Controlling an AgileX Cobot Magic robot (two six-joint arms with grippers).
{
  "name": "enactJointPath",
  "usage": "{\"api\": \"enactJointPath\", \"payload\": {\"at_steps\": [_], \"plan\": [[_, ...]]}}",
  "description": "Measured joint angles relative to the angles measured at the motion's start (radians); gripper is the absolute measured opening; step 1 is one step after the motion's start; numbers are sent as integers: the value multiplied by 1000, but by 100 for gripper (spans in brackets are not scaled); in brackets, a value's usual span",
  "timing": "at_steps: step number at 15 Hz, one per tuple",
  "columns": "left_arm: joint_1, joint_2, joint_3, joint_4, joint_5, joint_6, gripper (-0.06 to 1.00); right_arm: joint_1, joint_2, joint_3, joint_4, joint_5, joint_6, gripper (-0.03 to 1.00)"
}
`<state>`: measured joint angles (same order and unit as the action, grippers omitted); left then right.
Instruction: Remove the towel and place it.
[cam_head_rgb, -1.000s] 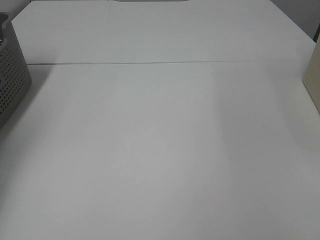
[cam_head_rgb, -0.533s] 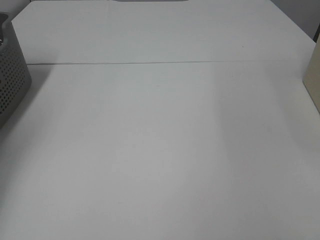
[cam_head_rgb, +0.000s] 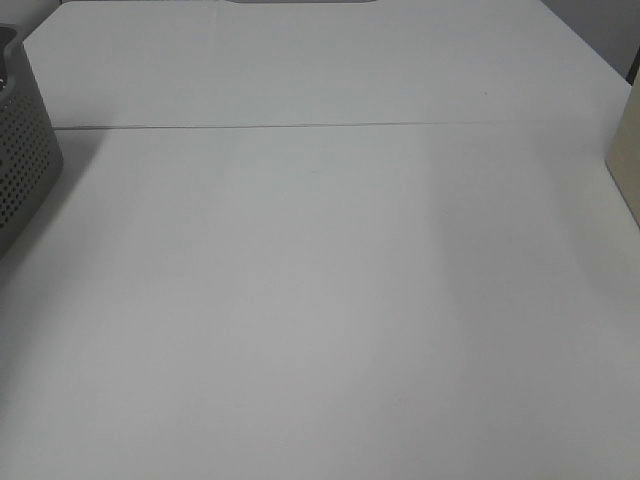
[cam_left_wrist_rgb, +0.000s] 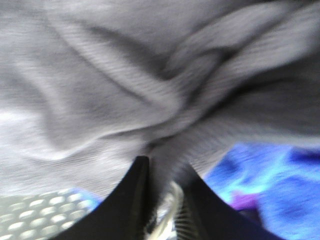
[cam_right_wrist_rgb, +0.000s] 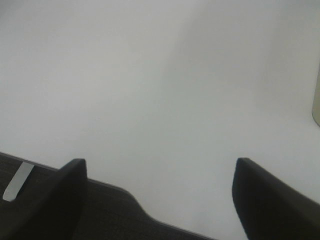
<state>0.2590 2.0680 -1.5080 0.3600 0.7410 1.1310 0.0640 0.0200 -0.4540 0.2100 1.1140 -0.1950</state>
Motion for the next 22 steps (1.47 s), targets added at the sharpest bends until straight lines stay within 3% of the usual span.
{"api": "enactJointPath", "payload": {"at_steps": [2, 3, 8, 14, 21, 22], "plan": [[0, 0, 0, -23, 3, 0, 13, 0, 0, 0, 0, 0, 0, 76], [0, 0, 0, -25, 6, 0, 0, 0, 0, 0, 0, 0, 0, 76], [-53, -93, 0, -24, 10, -24, 0, 0, 0, 0, 0, 0, 0, 76], [-126, -369, 0, -58, 11, -145, 0, 0, 0, 0, 0, 0, 0, 76], [-220, -675, 0, -266, 13, -154, 0, 0, 0, 0, 0, 0, 0, 76], [-295, -713, -19, -273, 15, -160, 0, 0, 0, 0, 0, 0, 0, 76]]}}
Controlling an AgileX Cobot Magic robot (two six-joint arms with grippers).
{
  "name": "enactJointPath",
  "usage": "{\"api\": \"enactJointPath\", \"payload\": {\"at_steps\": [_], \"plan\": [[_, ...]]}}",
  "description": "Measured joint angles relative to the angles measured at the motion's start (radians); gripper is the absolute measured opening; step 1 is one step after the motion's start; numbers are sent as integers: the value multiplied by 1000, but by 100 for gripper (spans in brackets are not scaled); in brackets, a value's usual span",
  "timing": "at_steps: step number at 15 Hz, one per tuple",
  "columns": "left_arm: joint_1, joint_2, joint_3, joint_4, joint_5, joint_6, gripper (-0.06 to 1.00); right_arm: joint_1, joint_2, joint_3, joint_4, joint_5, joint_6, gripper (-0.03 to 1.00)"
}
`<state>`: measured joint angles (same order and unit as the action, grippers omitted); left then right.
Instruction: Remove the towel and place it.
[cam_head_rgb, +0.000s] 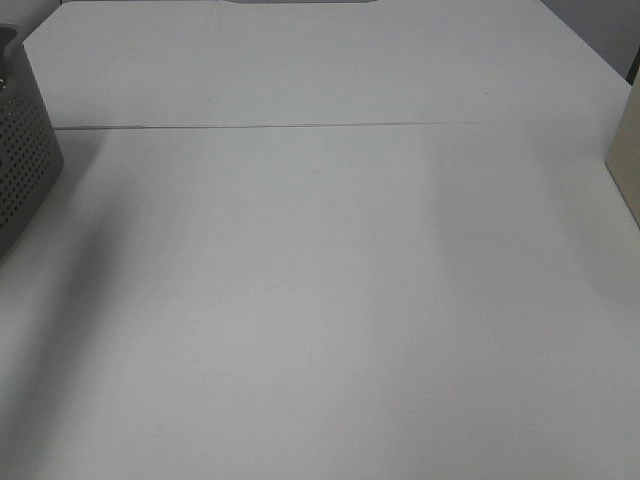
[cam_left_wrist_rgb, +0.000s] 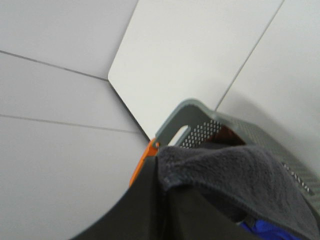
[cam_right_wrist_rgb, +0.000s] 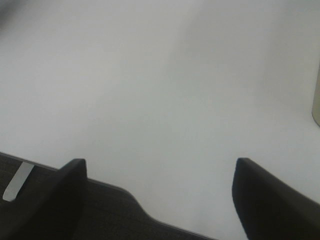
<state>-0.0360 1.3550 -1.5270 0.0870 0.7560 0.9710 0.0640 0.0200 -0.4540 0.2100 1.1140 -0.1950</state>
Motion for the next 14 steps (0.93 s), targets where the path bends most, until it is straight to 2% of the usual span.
{"api": "enactJointPath", "payload": {"at_steps": [6, 10, 12, 14], "plan": [[-293, 23, -225, 4, 3, -141, 0, 0, 0, 0, 0, 0, 0, 76], [-416, 116, -305, 7, 3, -178, 0, 0, 22, -9, 6, -33, 0, 76], [-476, 167, -307, 9, 3, -180, 0, 0, 105, -14, 84, -156, -77, 76], [-515, 202, -307, 10, 3, -180, 0, 0, 236, -14, 293, -276, -290, 76]]}}
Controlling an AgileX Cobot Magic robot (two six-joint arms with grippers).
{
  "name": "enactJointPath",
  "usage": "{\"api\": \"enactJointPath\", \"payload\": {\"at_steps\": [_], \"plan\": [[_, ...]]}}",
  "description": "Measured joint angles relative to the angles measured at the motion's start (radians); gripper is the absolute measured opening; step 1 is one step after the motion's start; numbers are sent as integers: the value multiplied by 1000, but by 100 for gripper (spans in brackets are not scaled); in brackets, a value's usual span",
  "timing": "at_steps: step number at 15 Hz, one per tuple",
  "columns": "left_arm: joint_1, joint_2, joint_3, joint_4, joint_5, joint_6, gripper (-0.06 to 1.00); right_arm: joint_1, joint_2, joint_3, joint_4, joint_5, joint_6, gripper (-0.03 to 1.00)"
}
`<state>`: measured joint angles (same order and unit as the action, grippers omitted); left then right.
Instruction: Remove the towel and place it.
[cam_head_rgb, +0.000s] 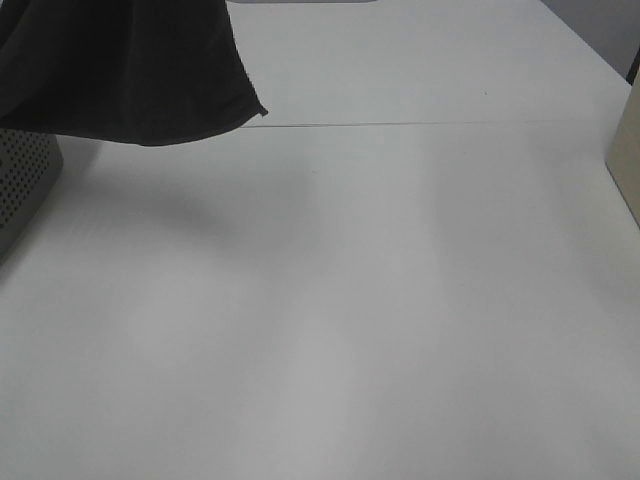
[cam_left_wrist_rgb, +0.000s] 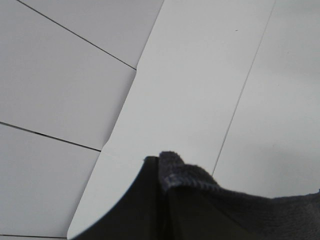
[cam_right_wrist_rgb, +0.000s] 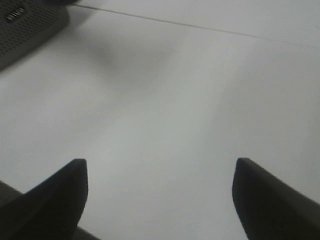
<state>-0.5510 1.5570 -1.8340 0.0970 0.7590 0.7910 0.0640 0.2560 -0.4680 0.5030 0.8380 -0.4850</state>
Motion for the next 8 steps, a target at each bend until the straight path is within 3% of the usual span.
{"api": "enactJointPath", "payload": {"at_steps": [1, 2, 3, 6, 8], "plan": [[-13, 9, 0, 0, 0, 0, 0, 0, 91, -1, 135, -44, -121, 76], [-38, 19, 0, -9, -33, -16, 0, 0, 278, -4, 391, -85, -389, 76], [-55, 21, 0, -23, -58, -20, 0, 0, 377, -4, 517, -93, -549, 76], [-75, 32, -1, -73, -112, -22, 0, 0, 624, -13, 810, -36, -984, 76], [-76, 41, -1, -108, -135, -23, 0, 0, 806, -51, 952, 48, -1169, 76]]}}
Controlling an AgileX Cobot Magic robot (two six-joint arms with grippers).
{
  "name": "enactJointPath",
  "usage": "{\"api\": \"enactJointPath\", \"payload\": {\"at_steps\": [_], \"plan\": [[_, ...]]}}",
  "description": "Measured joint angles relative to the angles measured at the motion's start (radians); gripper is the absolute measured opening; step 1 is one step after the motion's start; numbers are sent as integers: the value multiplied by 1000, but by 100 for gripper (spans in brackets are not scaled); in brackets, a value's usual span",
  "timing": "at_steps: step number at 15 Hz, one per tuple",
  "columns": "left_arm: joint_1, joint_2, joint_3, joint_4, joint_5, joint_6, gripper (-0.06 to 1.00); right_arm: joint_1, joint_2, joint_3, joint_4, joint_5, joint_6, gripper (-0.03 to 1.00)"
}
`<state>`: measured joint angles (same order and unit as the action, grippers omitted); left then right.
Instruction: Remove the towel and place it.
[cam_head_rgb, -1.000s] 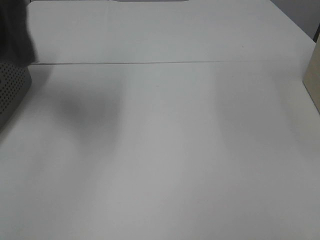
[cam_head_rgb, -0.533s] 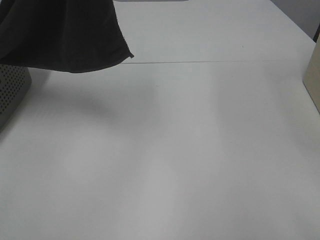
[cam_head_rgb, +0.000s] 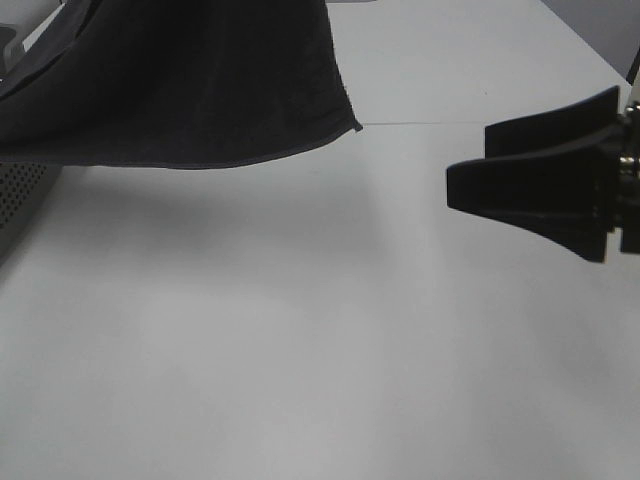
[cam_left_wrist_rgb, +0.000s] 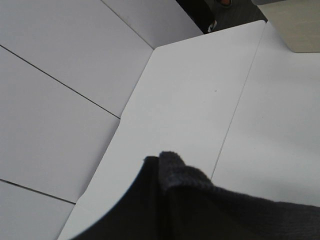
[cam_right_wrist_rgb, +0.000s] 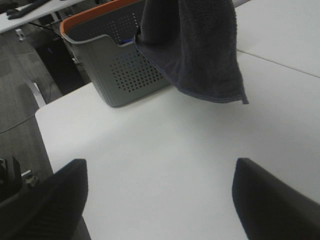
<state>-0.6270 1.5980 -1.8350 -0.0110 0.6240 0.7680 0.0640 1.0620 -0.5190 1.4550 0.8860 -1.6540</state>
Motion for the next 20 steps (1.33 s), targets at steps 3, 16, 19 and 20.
{"api": "enactJointPath", "payload": {"at_steps": [3, 16, 19, 20], "plan": [[-1, 0, 0, -73, -7, 0, 0, 0, 225, -121, 51, 36, -81, 76], [-1, 0, 0, -184, -22, 0, 0, 198, 648, -551, 13, 68, -30, 62], [-1, 0, 0, -185, -22, 0, 0, 198, 648, -551, -17, 64, -8, 15], [-1, 0, 0, -185, -22, 0, 0, 198, 648, -551, -25, 64, -6, 2]]}}
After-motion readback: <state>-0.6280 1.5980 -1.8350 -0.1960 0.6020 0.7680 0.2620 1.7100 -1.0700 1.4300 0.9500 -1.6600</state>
